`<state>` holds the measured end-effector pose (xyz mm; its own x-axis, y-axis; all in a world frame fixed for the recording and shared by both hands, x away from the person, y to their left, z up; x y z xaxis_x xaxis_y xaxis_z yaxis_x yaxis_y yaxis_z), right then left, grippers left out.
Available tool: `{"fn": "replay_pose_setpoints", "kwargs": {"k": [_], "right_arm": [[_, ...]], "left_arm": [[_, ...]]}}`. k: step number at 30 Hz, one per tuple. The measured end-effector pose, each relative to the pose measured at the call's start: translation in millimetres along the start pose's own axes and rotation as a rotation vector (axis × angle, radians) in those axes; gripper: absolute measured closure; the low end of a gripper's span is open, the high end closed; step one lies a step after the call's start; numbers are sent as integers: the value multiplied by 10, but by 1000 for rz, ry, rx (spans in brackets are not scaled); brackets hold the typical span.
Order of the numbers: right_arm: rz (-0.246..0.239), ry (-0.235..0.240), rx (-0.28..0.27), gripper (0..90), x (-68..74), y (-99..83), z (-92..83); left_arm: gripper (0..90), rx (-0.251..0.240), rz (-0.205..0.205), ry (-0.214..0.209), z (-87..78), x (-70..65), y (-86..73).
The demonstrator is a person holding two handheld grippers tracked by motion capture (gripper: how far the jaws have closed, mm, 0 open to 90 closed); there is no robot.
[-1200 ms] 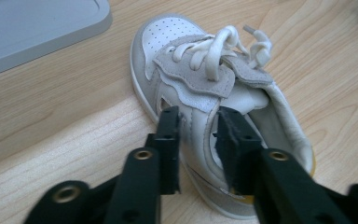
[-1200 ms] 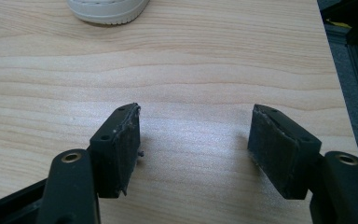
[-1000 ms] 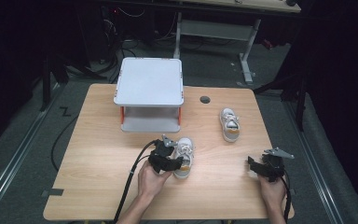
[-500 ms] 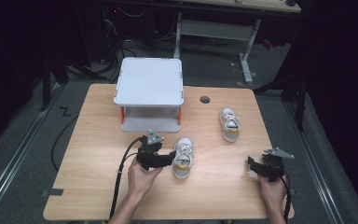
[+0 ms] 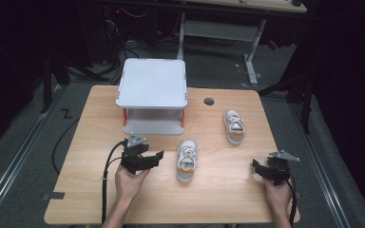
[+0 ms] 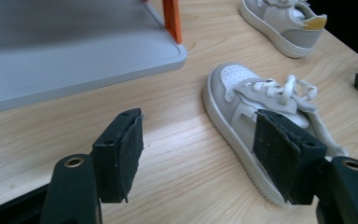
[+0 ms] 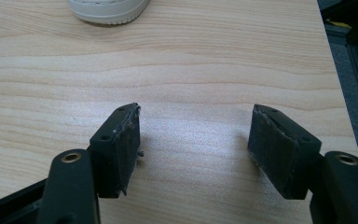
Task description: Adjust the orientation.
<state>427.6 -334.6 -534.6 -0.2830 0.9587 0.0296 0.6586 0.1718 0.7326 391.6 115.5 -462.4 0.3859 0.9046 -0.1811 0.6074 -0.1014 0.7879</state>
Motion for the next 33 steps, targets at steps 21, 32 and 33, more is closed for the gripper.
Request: {"fn": "replay_pose_setpoints", "kwargs": {"k": [21, 32, 33], "right_arm": [[0, 0, 0, 342, 1, 0, 0], [-1, 0, -1, 343, 0, 0, 1], [1, 0, 0, 342, 2, 0, 0]], "left_arm": [[321, -13, -120, 85, -132, 534, -271], [323, 9, -154, 127, -74, 693, -421], [324, 13, -152, 131, -64, 706, -434]]}}
Point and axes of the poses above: each handheld gripper's, and its own axes: z roughly forward along the jaws, y roughly out of its top, x roughly to its left, the point moved 5 cm from there along z, roughly forward along the jaws, and after that the axes turned 4 degrees about y, right-handed, at the moved point
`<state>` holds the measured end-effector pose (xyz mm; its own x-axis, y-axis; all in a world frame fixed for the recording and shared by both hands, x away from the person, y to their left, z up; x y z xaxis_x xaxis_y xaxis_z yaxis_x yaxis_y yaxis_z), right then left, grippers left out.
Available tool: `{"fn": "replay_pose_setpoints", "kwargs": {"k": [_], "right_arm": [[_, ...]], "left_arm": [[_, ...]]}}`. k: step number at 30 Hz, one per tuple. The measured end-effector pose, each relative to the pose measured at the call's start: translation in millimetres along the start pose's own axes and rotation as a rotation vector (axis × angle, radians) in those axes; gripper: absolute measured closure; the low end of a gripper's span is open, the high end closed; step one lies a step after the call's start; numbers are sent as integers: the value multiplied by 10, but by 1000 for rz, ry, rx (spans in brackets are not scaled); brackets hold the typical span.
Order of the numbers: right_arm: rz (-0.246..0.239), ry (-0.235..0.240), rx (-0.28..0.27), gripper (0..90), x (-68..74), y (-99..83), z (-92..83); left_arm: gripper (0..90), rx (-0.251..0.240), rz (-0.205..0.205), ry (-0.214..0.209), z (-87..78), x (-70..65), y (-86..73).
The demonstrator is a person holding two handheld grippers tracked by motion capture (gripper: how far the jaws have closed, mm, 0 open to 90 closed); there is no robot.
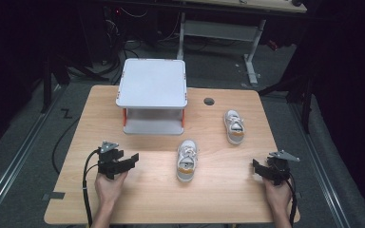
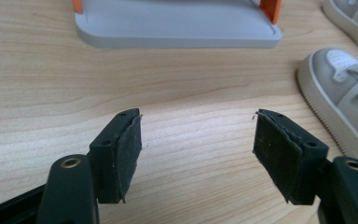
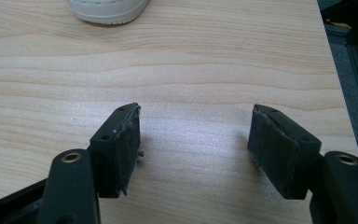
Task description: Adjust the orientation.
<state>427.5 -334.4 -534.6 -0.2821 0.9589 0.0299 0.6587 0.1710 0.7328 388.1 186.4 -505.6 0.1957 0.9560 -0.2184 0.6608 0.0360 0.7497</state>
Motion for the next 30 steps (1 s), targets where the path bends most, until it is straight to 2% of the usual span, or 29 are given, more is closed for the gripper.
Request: {"fn": "replay_pose_setpoints", "kwargs": {"k": [9, 11, 12, 14, 16, 19, 21, 22, 23, 24, 25, 26, 28, 30], "right_arm": [[4, 0, 1, 347, 0, 0, -1], [3, 2, 1, 348, -2, 1, -1], [10, 4, -1, 380, -11, 3, -3], [11, 4, -6, 395, -22, 7, -3], [39, 36, -9, 435, -45, 24, -8], [61, 85, -16, 438, -36, 86, -13], [49, 114, -27, 459, 14, 162, -38], [23, 153, -37, 500, 79, 250, -64], [23, 153, -37, 500, 79, 250, -64], [-12, 184, -49, 540, 154, 344, -88], [-12, 184, -49, 540, 154, 344, -88], [-34, 216, -56, 563, 221, 440, -110], [-39, 225, -54, 569, 247, 475, -119], [-67, 257, -67, 578, 339, 635, -146]], "left_arm": [[336, 29, -12, 59, 96, 124, -75], [336, 32, -3, 80, 113, 151, -87], [338, 33, 7, 96, 128, 174, -93], [338, 30, 12, 107, 142, 186, -94], [339, 31, 17, 122, 160, 198, -99], [339, 33, 34, 144, 184, 200, -109], [339, 34, 51, 157, 195, 198, -116], [339, 38, 60, 162, 204, 199, -124], [339, 38, 60, 162, 204, 199, -124], [340, 46, 66, 163, 220, 210, -135], [340, 46, 66, 163, 220, 210, -135], [341, 44, 70, 167, 228, 214, -145], [342, 44, 76, 168, 227, 212, -150], [340, 39, 87, 175, 233, 203, -154]]}}
Point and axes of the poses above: each handheld gripper's, and its own axes: z roughly forward along the jaws, y roughly out of its top, x roughly to its left, the point moved 5 cm from there along z, roughly forward along the jaws, and after that the axes turned 4 degrees about y, right-handed, at the moved point
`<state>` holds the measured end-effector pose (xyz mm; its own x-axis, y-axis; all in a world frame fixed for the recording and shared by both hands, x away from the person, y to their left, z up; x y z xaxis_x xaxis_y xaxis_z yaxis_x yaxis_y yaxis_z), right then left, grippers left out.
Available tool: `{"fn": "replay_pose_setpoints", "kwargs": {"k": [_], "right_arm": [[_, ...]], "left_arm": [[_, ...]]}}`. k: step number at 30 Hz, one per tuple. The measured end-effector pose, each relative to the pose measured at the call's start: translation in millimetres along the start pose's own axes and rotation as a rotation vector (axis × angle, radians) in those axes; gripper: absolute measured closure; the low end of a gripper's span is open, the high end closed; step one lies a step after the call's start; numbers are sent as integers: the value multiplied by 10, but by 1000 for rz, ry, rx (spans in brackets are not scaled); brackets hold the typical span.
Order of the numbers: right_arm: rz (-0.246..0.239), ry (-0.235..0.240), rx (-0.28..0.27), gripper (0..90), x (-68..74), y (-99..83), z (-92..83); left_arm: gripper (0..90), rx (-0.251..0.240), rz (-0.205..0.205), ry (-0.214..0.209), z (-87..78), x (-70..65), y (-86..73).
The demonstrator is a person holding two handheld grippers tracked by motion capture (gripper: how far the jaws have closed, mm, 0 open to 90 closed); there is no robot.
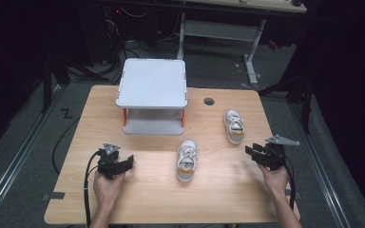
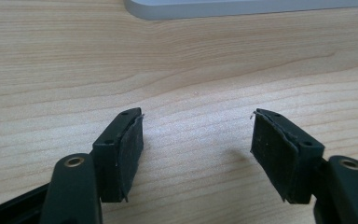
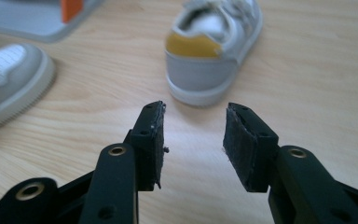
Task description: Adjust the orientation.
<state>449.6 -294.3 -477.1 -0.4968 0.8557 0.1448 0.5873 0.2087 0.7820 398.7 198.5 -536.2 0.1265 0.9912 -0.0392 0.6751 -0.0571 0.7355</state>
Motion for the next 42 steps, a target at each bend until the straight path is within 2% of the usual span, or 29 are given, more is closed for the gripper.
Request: {"fn": "replay_pose_setpoints", "kwargs": {"k": [2, 3, 5, 7, 8, 12, 19, 25, 29, 30, 32, 35, 38, 40, 42], "right_arm": [[0, 10, -1, 578, 24, 49, 6], [-7, 18, 0, 577, 40, 85, 13], [-41, 15, 34, 579, 99, 235, 66], [-49, 13, 44, 579, 109, 268, 79], [-64, 7, 62, 580, 135, 369, 120], [-93, -8, 77, 582, 167, 491, 175], [-98, -34, 130, 588, 186, 675, 405], [-95, -64, 182, 584, 176, 738, 652], [-115, -115, 266, 590, 137, 714, 844], [-108, -119, 278, 600, 135, 711, 877], [-103, -116, 284, 623, 125, 706, 922], [-88, -105, 323, 684, 104, 649, 1012], [-68, -96, 311, 769, 77, 643, 1036], [-40, -66, 306, 789, 54, 644, 1029], [-34, -54, 299, 803, 42, 643, 1022]], "left_arm": [[340, -4, 15, 7, 3, -10, -7], [340, -10, 39, 18, 6, -15, -18], [342, -19, 63, 32, 14, -26, -28], [343, -20, 65, 34, 14, -27, -28], [343, -19, 64, 33, 14, -27, -28], [343, -21, 64, 35, 15, -30, -28], [342, -21, 69, 37, 16, -29, -27], [344, -19, 71, 43, 19, -34, -26], [344, -19, 70, 43, 19, -34, -25], [344, -19, 70, 43, 20, -33, -25], [344, -19, 71, 44, 20, -34, -25], [344, -19, 70, 43, 20, -34, -25], [344, -20, 68, 41, 20, -32, -24], [344, -22, 64, 40, 21, -33, -24], [344, -23, 64, 39, 21, -33, -24]]}}
Point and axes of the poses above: each handheld gripper's, and its own axes: z roughly forward along the jaws, y roughly out of its top, x roughly to its left, the point moved 5 cm from there along z, roughly forward along the jaws, and after that the axes turned 4 degrees about y, right-handed, at the moved point
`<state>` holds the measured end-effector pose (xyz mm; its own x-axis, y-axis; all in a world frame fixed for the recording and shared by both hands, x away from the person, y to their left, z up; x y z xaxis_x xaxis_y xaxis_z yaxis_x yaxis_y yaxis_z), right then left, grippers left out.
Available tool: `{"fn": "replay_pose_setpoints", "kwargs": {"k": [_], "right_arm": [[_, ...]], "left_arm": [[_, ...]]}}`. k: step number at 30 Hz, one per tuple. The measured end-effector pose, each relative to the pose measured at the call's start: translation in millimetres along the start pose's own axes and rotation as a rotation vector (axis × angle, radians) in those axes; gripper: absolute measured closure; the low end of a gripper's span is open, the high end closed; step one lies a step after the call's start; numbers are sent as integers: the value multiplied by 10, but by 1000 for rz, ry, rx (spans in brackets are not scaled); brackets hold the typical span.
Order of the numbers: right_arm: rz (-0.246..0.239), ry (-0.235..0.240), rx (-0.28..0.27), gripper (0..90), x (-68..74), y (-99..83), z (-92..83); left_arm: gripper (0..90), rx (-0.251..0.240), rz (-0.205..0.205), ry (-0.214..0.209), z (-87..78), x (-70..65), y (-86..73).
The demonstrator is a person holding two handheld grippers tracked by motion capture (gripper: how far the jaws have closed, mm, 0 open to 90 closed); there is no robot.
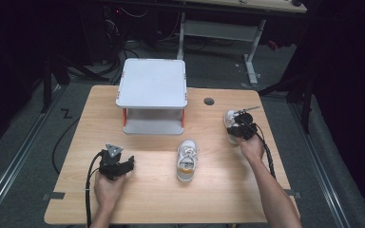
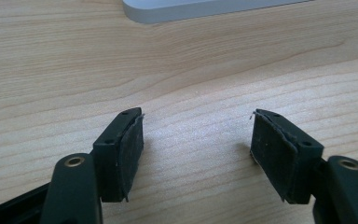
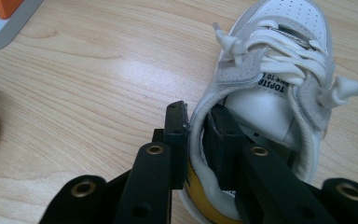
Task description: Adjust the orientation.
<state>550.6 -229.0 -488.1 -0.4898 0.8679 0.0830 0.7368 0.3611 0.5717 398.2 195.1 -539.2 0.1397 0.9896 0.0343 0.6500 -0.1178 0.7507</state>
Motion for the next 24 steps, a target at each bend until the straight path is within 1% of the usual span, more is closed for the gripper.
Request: {"fn": "replay_pose_setpoints", "kwargs": {"k": [4, 5, 9, 13, 14, 18, 24], "right_arm": [[-10, -5, -22, 818, 6, -1, -22], [-18, -6, -26, 818, 8, 2, -31], [-23, -16, -48, 822, 5, -1, -85], [-33, -14, -53, 823, 1, -35, -149], [-28, -14, -54, 824, 5, -43, -165], [-19, 4, -87, 823, -5, -96, -263], [-32, 15, -103, 822, 0, -171, -366]], "left_arm": [[344, 3, 4, 0, -3, 5, -1], [344, 2, 3, 0, -3, 5, -1], [340, 2, 2, -1, -3, 5, -2], [339, 3, -1, -3, -4, 6, -2], [339, 3, -2, -4, -4, 7, -2], [335, 4, -2, -7, -5, 8, -2], [332, 3, -3, -9, -5, 8, -2]]}}
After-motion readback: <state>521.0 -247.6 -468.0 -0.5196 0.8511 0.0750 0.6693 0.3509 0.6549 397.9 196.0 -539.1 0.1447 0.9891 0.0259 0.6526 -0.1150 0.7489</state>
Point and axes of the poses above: each handheld gripper's, and its own axes: z roughly forward along the jaws, y roughly out of its top, x roughly to its left, the point moved 5 cm from there along z, roughly forward along the jaws, and after that the axes turned 4 degrees about y, right-handed, at the moved point
